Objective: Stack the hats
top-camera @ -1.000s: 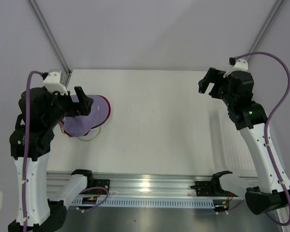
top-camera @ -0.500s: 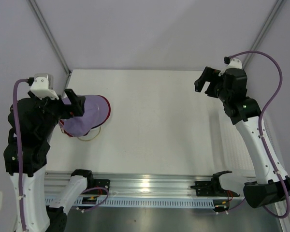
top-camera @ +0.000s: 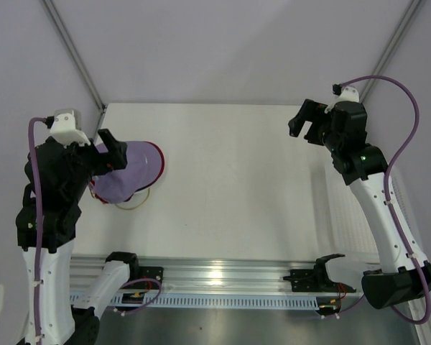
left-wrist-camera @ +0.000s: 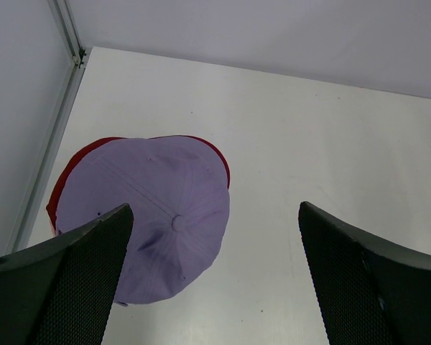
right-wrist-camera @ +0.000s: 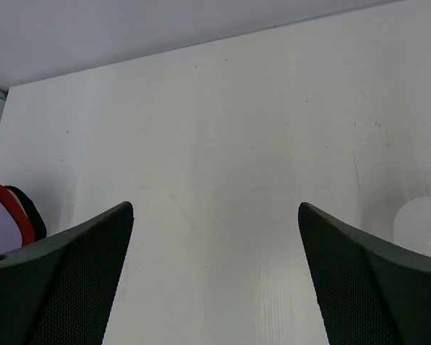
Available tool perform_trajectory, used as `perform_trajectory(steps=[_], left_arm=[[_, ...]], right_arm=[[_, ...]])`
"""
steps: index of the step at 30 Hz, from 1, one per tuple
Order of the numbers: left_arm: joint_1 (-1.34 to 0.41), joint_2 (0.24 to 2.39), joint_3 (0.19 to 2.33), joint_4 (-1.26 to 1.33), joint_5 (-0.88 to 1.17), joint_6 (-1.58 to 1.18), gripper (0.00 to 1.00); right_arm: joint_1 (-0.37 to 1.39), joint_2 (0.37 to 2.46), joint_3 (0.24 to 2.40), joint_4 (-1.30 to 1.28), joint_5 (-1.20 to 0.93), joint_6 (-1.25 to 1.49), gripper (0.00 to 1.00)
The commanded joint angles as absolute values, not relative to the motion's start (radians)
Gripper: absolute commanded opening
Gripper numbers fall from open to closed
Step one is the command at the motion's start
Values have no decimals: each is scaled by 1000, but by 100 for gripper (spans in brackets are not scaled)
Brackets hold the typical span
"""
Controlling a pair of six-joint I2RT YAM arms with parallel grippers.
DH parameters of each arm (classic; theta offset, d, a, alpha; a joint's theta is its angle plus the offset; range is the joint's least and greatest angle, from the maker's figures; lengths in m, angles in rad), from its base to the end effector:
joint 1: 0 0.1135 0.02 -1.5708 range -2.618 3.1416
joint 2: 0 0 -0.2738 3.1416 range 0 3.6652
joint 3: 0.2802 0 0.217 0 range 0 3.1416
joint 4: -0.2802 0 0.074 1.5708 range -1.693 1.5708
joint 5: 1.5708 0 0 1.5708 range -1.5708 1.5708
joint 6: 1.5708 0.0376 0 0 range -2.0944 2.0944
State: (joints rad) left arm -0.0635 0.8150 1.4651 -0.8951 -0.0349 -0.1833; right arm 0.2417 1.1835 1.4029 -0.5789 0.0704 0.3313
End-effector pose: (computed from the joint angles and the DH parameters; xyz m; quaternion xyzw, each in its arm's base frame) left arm 0.0701 -0.0031 0.4597 -0.0579 0.7860 -0.0621 0.6123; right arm 0.2059 0.0480 0.4318 0.0568 0.8199 0.1330 0.5539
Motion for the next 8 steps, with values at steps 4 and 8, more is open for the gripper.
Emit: perform_trajectory(steps=[4, 8], left_arm=[[-72, 802, 1453, -853, -72, -210, 100], [-72, 796, 1450, -850, -126, -238, 99]], right_arm=[[238, 1173, 1437, -566, 107, 348, 100], [238, 1167, 1439, -574, 115, 327, 100]])
